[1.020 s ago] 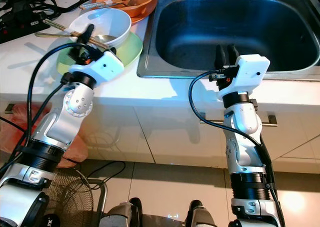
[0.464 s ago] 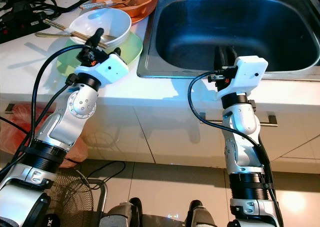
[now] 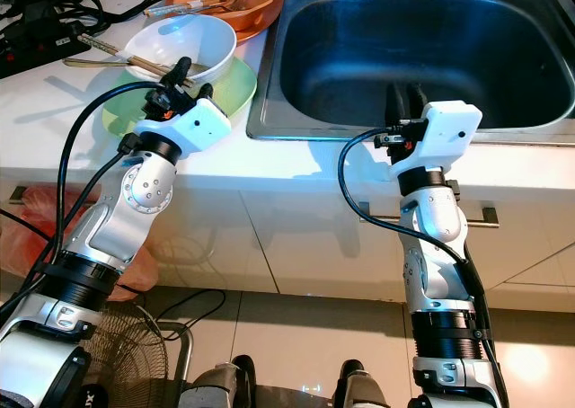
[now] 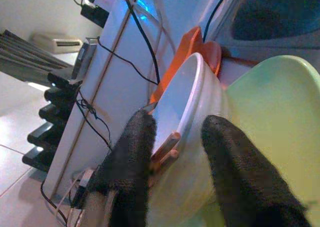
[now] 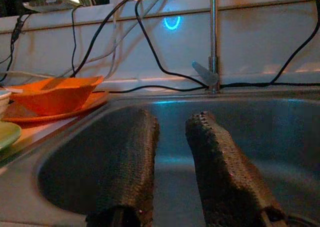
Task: Kitchen organization
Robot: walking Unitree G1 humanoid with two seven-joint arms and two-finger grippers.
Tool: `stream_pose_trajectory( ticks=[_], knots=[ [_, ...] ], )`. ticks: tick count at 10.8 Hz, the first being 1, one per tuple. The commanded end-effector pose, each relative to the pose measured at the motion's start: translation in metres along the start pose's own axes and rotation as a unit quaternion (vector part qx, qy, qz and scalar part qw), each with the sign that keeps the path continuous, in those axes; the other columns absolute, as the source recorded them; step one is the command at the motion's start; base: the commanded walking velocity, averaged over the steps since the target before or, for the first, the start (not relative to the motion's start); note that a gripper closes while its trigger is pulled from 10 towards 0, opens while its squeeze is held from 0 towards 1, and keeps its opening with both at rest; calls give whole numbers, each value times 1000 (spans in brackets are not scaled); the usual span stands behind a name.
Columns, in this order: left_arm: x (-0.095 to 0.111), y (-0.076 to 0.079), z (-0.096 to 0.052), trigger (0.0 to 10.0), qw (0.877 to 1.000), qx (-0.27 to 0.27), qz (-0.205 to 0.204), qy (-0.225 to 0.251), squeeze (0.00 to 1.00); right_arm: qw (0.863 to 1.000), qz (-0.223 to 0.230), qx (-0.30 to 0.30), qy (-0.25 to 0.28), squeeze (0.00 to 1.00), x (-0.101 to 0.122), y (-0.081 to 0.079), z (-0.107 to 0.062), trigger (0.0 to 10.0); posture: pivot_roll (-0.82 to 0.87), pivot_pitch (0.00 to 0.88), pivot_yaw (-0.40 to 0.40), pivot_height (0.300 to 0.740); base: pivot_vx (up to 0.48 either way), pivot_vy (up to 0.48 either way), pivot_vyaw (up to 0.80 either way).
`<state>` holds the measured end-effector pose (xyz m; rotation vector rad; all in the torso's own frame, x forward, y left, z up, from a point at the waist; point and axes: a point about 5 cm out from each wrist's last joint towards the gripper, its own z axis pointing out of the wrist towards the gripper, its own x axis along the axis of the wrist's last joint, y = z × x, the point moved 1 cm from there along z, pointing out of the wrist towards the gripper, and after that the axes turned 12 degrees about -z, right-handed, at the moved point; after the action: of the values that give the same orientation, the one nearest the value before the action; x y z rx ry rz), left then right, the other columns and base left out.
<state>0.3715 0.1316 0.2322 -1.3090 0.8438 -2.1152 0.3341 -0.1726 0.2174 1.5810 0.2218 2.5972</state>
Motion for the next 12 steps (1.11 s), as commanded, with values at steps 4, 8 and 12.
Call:
stream_pose_trajectory(
  ticks=[4, 8, 12],
  knots=[
    [2, -2, 3, 0, 1000, 1, 22, 6, 0, 1000, 7, -2, 0, 0, -2, -1, 0, 10000, 104, 213, 89, 740, 0, 0, 0],
    [2, -4, 3, 0, 997, -1, 77, 12, 0, 1000, 14, -3, -1, 0, -4, -3, -1, 10000, 105, 210, 89, 740, 0, 0, 0],
    [8, -15, 7, 627, 988, 30, 150, 22, 0, 1000, 21, -5, -1, 0, -5, -3, -1, 10000, 109, 208, 88, 740, 0, 0, 0]
  ],
)
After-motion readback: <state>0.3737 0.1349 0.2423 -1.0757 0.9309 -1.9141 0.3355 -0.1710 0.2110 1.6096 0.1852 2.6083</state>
